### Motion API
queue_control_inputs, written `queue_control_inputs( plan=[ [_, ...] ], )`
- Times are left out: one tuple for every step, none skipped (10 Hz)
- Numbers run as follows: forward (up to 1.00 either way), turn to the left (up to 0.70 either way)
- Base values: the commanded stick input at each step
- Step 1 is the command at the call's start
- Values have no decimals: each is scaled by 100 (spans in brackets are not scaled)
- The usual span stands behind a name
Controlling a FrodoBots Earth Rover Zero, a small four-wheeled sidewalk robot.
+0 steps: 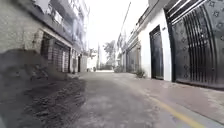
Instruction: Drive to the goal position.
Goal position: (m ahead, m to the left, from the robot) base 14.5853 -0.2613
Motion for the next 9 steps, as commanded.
queue_control_inputs(
  plan=[
    [100, -4],
    [100, -34],
    [100, -34],
    [100, 6],
    [100, 6],
    [100, 6],
    [100, 6],
    [100, 6],
    [100, 6]
  ],
)
